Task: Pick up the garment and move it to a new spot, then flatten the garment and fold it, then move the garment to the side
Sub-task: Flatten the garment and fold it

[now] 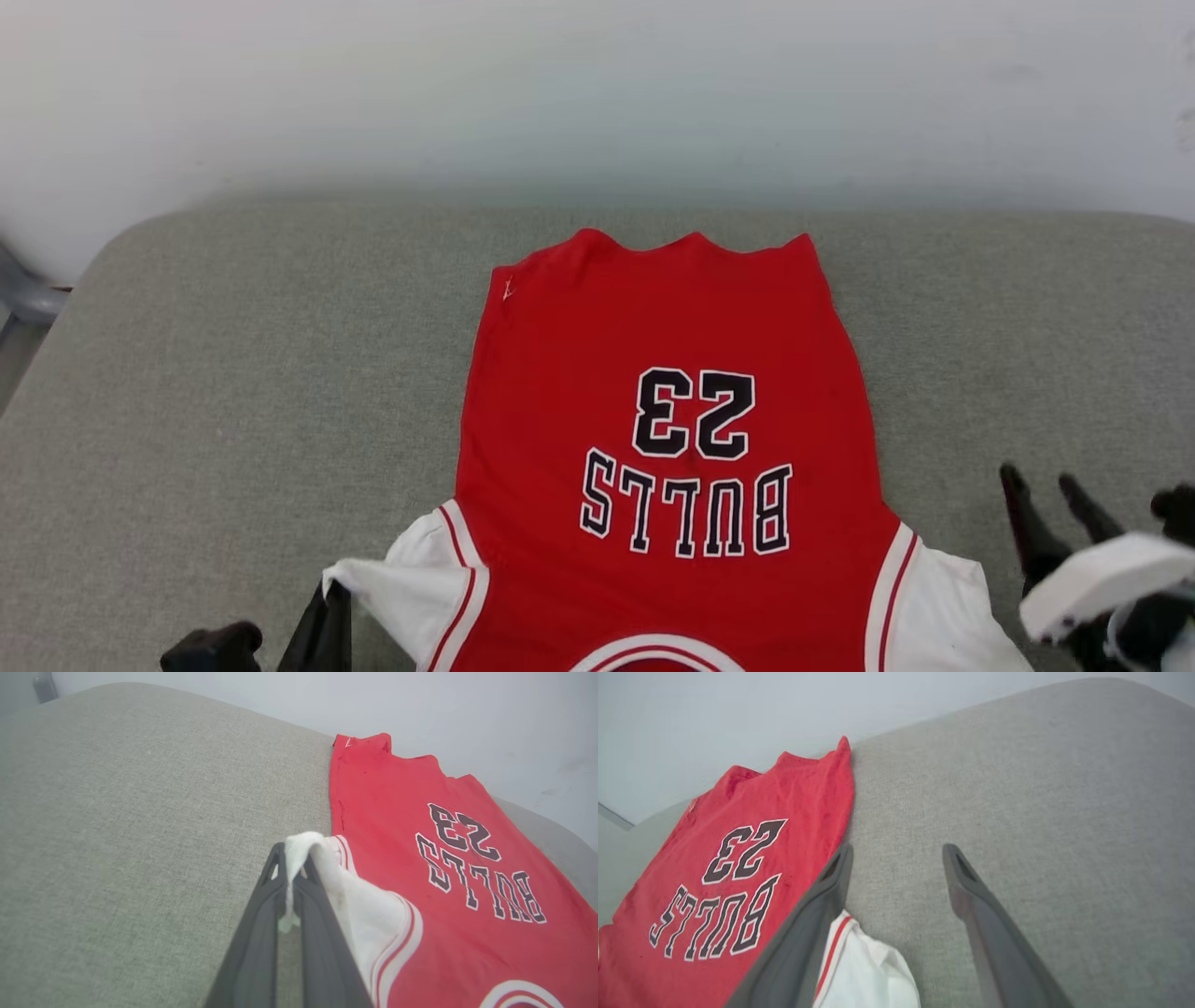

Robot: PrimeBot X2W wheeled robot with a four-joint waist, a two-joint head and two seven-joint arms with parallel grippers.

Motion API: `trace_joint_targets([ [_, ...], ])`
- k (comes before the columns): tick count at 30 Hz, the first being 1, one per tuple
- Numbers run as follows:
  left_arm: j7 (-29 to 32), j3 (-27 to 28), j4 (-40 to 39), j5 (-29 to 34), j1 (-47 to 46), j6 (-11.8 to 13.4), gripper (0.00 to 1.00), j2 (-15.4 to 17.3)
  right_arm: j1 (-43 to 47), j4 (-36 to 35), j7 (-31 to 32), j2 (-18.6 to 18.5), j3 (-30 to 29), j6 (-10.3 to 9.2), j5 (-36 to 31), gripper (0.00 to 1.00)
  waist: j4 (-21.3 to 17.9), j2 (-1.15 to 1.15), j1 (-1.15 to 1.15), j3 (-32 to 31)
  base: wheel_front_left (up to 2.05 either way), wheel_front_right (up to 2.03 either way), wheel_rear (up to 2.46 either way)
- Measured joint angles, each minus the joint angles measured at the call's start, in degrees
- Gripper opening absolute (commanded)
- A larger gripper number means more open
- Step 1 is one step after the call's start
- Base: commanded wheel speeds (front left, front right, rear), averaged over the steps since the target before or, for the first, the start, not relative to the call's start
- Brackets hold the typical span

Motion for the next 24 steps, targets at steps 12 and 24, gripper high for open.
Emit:
trace_joint_targets([
  [12, -2.57, -3.64, -2.53, 2.94, -10.66, -2.1, 0.0, -2.67, -37.12, 18.03, 15.59, -7.49, 5.82, 0.01, 3.13, 1.0, 5.58, 0.0, 0.02, 10.85, 0.0, 0.0, 0.0],
  [24, -3.61, -6.46, -2.46, 4.93, -19.67, -5.33, 0.0, -6.2, -60.65, 32.38, 33.68, -13.0, 12.88, 0.01, -1.99, 1.0, 13.17, 0.0, 0.02, 21.81, 0.0, 0.0, 0.0],
])
